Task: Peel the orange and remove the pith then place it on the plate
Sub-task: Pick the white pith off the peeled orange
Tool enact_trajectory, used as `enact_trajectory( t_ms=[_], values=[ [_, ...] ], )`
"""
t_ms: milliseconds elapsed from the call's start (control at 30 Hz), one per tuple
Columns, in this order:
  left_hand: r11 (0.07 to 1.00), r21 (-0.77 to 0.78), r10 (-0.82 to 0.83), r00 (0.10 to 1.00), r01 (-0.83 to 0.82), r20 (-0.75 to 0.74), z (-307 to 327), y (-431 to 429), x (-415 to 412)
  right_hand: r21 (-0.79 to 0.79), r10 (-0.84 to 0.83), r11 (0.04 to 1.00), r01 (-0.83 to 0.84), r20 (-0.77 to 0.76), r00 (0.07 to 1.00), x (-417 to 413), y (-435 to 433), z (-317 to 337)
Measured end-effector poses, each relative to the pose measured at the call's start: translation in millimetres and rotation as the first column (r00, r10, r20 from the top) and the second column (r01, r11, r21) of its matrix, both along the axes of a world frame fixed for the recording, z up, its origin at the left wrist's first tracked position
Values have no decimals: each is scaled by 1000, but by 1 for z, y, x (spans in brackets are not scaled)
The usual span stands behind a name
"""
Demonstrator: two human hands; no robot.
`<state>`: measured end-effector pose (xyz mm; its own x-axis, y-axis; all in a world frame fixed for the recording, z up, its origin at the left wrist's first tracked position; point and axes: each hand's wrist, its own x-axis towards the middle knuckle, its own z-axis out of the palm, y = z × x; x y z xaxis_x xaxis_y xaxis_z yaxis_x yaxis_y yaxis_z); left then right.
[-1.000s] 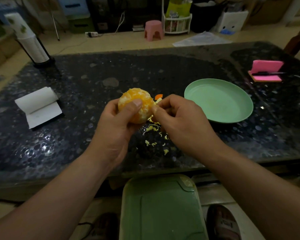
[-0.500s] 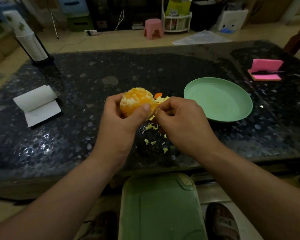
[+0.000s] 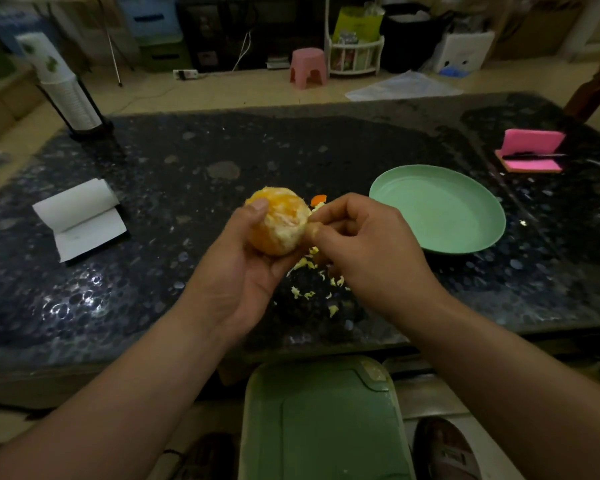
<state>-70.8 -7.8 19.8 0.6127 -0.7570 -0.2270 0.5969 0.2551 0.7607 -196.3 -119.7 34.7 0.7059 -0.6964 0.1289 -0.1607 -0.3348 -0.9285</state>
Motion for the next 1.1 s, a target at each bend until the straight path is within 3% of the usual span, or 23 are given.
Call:
enact_trajectory(
  t_ms=[100,233,400,667,933,1100],
  values=[
    [995,-44,-88,993,85,-75,3,1,2,-3,-2,1000,2,62,998,0,1,3],
    [991,-20,-130,991,129,-37,7,-2,4,-72,-45,996,55,134,990,-1,-2,11],
    [985,-102,-143,990,142,-9,14,-4,5,-148,-47,986,77,198,979,-4,-2,17],
    [981,-61,-165,961,183,223,11,-4,14,-295,-77,949,112,128,989,-8,-8,16],
    [995,37,-99,921,91,377,9,-4,12,-414,-99,903,112,53,994,-9,-12,13],
    [995,102,-68,859,19,507,5,-4,8,-558,-145,819,137,30,989,-5,-11,7]
  ],
)
